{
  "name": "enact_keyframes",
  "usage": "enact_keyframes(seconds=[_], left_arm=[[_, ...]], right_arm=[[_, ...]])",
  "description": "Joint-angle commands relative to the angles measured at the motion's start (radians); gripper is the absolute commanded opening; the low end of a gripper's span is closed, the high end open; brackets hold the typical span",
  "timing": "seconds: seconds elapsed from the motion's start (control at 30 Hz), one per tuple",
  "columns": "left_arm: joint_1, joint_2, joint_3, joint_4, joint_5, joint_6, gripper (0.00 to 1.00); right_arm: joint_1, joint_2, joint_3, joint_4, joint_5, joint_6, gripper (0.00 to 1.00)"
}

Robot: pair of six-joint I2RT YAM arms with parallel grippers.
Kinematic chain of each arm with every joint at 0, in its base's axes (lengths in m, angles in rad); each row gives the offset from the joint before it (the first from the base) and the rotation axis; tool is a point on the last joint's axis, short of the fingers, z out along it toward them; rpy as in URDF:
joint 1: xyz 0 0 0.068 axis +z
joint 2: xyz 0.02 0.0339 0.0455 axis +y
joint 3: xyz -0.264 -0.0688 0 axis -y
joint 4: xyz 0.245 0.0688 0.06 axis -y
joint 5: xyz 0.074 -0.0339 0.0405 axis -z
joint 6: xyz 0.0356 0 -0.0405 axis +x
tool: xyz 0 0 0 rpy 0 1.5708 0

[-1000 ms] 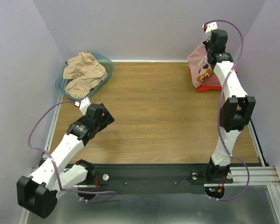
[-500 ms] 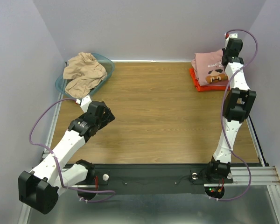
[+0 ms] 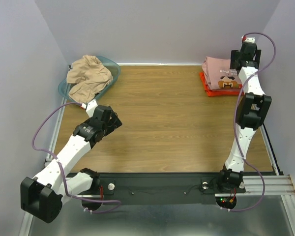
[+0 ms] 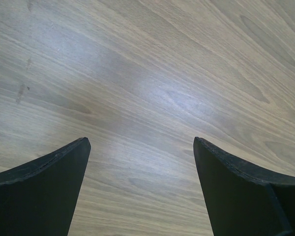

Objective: Fold and stack the t-shirts
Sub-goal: Neatly place the folded tshirt to the corner

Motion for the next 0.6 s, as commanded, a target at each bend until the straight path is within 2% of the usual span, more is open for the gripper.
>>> enact_keyframes(seconds=[0.0, 0.07, 0.1, 0.2, 0.37, 0.4, 0.43, 0.47, 0.57], left_arm=[[0.007, -0.053, 0.014, 0.032, 0.003, 0.023, 0.98], [0.007, -0.061, 0.0, 0.046, 0.028, 0.033, 0.98], [0.007, -0.065, -0.004, 0.054, 0.046, 0.039, 0.98], [0.007, -0.076, -0.029, 0.087, 0.069, 0.046, 0.99], [0.007, -0.069, -0.062, 0.15, 0.143, 0.059, 0.99], [0.007, -0.067, -0.066, 0.152, 0.146, 0.06, 0.99], [0.007, -0.066, -0.07, 0.154, 0.144, 0.06, 0.98], [0.007, -0.067, -0.07, 0.154, 0.144, 0.06, 0.98], [0.007, -0.076, -0.082, 0.164, 0.16, 0.056, 0.98]], right_arm=[[0.018, -0.28, -0.104, 0.056, -0.107, 0.139, 1.0], [0.032, -0.363, -0.181, 0.053, -0.121, 0.217, 1.0], [0.047, -0.466, -0.28, 0.053, -0.143, 0.278, 1.0], [0.079, -0.617, -0.44, 0.053, -0.222, 0.375, 1.0], [0.289, -0.962, -0.873, 0.05, -0.161, 0.52, 1.0], [0.289, -1.022, -0.937, 0.05, -0.161, 0.559, 1.0], [0.308, -1.115, -1.079, 0.05, -0.203, 0.63, 1.0], [0.314, -1.116, -1.141, 0.05, -0.225, 0.669, 1.0], [0.322, -1.33, -1.372, 0.049, -0.279, 0.758, 1.0]])
